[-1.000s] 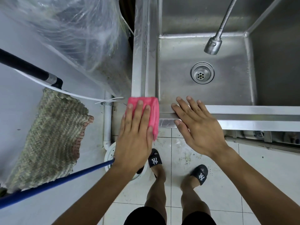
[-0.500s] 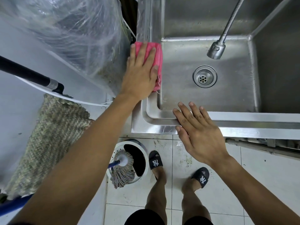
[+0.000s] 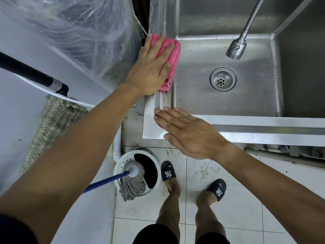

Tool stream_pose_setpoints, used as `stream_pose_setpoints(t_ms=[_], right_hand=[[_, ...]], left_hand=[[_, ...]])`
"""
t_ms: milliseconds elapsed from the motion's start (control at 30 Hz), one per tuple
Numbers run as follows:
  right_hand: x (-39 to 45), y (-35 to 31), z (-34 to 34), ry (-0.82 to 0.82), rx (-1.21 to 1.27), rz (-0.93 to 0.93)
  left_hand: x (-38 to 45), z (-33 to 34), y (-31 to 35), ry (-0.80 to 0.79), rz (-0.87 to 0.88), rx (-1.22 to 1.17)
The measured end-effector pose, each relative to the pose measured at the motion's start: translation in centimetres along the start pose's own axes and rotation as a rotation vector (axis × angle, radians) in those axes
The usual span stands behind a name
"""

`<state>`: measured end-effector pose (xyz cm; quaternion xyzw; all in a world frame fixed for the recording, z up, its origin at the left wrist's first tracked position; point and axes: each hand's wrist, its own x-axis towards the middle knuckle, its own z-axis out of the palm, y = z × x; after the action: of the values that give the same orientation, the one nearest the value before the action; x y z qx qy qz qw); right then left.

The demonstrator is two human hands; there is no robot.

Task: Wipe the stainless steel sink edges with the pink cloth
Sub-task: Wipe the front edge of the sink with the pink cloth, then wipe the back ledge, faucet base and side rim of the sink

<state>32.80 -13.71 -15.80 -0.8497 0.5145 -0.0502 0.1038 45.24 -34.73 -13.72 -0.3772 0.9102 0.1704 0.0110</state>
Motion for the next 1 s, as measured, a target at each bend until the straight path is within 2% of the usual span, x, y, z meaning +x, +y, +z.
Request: stream_pose_setpoints(t_ms=[200, 300, 433, 533, 567, 633, 667, 733, 800, 933, 1000], right_hand=[[2.0, -1.7, 0.6, 0.073, -0.004, 0.113], [2.0, -1.7, 0.5, 0.068, -0.032, 0.068], [2.4, -1.2, 0.0, 0.013, -0.011, -0.017], [2.2, -1.0, -0.2, 0.027, 0.188, 0.003], [2.2, -0.8, -0.5, 0.084, 0.331, 0.052], [2.4, 0.3, -1.7, 0.307, 0.529, 0.190], [2.7, 1.4, -2.6, 0.413, 0.536, 0.253], [4.0, 4.5, -4.8, 0.505, 0.468, 0.321], [6.9, 8.1, -6.8, 0.433, 0.360, 0.288], [14.2, 13.5, -7.7, -0.022, -0.001, -0.054], [16.5, 15.2, -6.9, -0.159, -0.068, -0.182]], left_hand=[[-2.8, 1.0, 0.8, 0.030, 0.003, -0.071], [-2.7, 1.2, 0.2, 0.027, 0.040, -0.058], [1.6, -0.2, -0.8, -0.025, 0.030, -0.018], [4.2, -0.9, -0.8, -0.035, -0.004, 0.027], [4.3, -0.9, -0.7, -0.024, -0.016, 0.046], [3.0, -0.6, -0.2, 0.056, -0.050, 0.058], [1.6, -0.1, 0.3, 0.125, -0.070, 0.021], [-2.4, 1.6, 1.9, 0.260, -0.109, -0.103], [-6.4, 3.6, 3.8, 0.273, -0.165, -0.173], [-9.3, 5.8, 5.2, 0.222, -0.248, -0.154], [-9.2, 5.8, 5.1, 0.216, -0.255, -0.123]])
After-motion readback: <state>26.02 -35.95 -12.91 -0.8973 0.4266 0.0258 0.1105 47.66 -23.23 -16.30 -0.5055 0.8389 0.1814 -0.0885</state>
